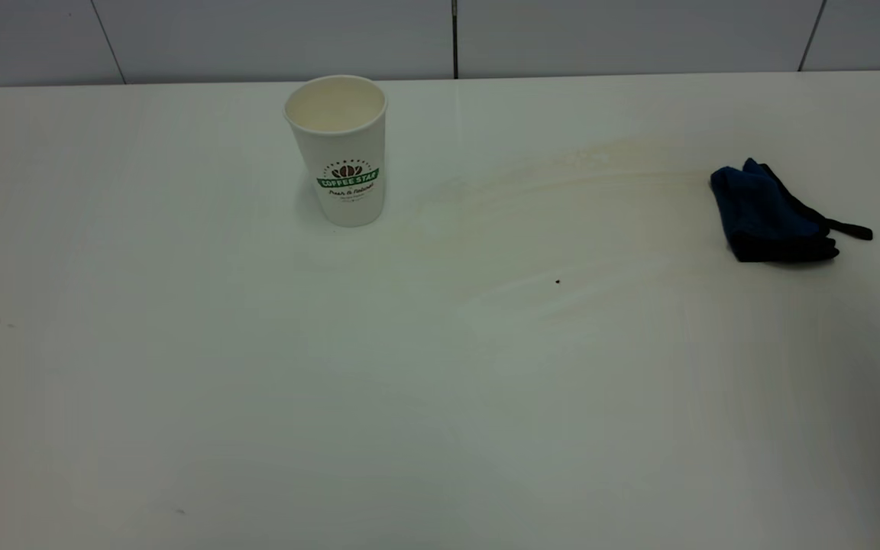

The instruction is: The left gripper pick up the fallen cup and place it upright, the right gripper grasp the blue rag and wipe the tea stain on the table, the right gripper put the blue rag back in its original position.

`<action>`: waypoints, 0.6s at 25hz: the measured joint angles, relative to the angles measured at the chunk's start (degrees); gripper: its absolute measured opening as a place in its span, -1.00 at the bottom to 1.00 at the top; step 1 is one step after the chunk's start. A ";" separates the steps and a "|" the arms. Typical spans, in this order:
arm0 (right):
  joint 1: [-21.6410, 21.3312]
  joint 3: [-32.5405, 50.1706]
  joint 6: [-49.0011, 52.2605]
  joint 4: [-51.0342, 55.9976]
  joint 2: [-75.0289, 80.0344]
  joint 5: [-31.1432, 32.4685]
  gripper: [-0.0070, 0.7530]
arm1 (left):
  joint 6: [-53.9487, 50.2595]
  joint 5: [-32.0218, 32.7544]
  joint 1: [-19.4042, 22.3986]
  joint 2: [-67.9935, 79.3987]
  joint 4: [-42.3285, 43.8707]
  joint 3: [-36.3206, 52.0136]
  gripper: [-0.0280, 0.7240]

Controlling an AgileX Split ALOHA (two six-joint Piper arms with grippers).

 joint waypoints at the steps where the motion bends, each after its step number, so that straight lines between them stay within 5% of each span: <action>1: 0.00 2.25 0.40 0.00 -1.93 0.00 0.54 | 0.00 0.00 0.00 0.00 0.00 0.00 0.61; 15: 0.00 28.85 1.30 0.00 -27.19 -2.67 0.54 | 0.00 0.00 0.00 0.00 0.00 0.00 0.61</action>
